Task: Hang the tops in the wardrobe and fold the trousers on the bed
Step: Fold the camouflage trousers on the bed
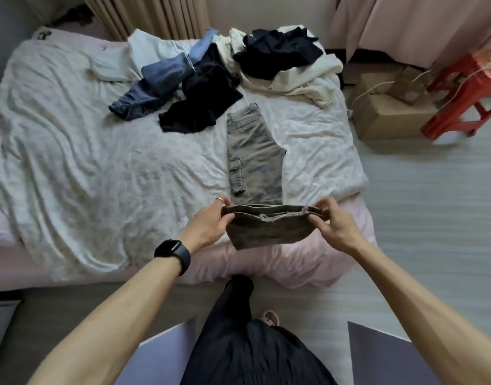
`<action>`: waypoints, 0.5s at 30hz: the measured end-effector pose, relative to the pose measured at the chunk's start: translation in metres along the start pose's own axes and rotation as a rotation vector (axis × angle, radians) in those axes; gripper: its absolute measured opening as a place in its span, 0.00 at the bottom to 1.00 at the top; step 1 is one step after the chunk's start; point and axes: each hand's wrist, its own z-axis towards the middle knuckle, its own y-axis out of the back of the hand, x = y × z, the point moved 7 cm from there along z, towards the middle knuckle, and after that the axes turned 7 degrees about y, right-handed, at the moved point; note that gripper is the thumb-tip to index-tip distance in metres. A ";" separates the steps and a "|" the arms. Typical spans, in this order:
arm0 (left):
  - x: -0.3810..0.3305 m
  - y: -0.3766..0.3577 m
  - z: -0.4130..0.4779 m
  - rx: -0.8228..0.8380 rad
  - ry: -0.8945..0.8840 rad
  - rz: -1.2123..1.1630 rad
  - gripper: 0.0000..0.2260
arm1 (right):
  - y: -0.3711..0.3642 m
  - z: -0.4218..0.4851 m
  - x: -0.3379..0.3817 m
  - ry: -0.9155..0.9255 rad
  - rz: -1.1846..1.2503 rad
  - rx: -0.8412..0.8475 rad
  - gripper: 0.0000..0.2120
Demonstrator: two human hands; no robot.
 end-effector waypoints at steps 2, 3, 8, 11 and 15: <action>-0.001 0.011 0.015 -0.102 -0.003 -0.124 0.10 | 0.008 0.016 0.007 -0.009 0.097 -0.154 0.14; -0.004 0.018 0.028 -0.151 0.003 -0.176 0.10 | 0.014 0.029 0.012 -0.022 0.129 -0.215 0.15; -0.005 0.041 0.099 -0.286 0.173 -0.488 0.09 | 0.020 0.102 0.005 -0.120 0.241 -0.341 0.12; -0.004 0.049 0.154 -0.280 0.224 -0.557 0.09 | 0.019 0.156 0.002 -0.159 0.248 -0.333 0.09; 0.002 0.059 0.233 -0.256 0.284 -0.575 0.09 | 0.014 0.236 -0.001 -0.190 0.258 -0.312 0.08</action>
